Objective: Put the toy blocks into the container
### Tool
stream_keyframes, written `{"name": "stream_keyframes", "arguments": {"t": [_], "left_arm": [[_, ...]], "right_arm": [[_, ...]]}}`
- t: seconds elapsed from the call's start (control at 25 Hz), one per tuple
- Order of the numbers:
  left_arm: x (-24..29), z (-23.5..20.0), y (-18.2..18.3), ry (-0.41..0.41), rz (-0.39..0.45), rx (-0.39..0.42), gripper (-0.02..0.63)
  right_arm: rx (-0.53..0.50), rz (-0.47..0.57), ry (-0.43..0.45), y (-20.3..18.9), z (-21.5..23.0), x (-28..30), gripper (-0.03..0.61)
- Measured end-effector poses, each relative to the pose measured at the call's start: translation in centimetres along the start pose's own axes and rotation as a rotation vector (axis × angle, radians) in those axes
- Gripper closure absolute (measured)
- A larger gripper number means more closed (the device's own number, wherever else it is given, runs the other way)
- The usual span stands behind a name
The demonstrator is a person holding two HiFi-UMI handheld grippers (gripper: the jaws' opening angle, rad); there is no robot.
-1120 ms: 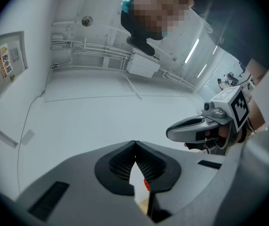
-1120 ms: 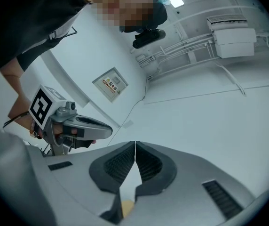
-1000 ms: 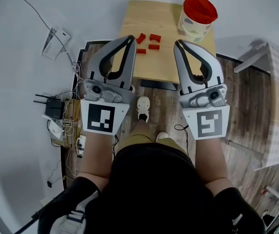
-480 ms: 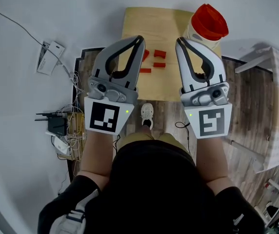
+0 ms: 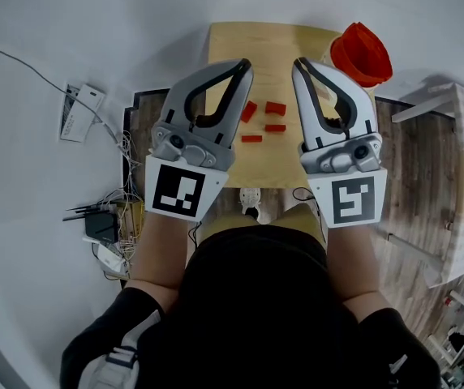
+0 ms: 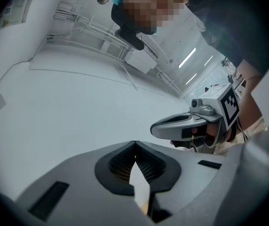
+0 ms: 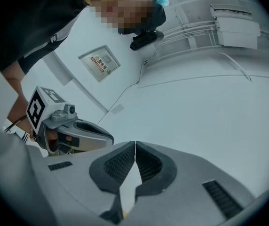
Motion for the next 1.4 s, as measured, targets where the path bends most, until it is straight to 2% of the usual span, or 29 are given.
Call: {"name": "stream_keyframes", "arguments": {"t": [0.4,0.52,0.72,0.96,1.12,1.4], "left_arm": [[2.5,0.2,-2.8,-0.077,-0.054,-0.039,0.604],[3.1,1.0,-4.0,-0.112,-0.105,-0.035,0.604],[4.1,3.0,-6.7,-0.192,-0.239,-0.019,0.604],[4.9,7.2,-12.0,-0.426,-0.469,-0.049,0.601],[5.2,10.2,-15.2,-0.575,-0.586,-0.084,0.487],[4.7,14.0,-20.2,-0.766,-0.797,-0.09,0.445]], "right_arm": [[0.035,-0.029,0.021,-2.5,1.4,1.1,0.549],[0.056,-0.026,0.027,-3.4,2.1,1.0,0.549],[0.082,-0.04,0.028,-4.8,3.3,0.9,0.549],[0.098,-0.061,0.03,-6.1,3.8,0.2,0.549],[0.102,-0.079,0.04,-6.7,3.8,-0.4,0.549],[0.109,-0.1,0.03,-7.8,4.7,-1.0,0.549]]}}
Point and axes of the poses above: the fingertips, and each gripper's own axes: x forward along the fingers, z to its right, y out of its top, the point moved 6 cm from there along -x, backward along the fingers
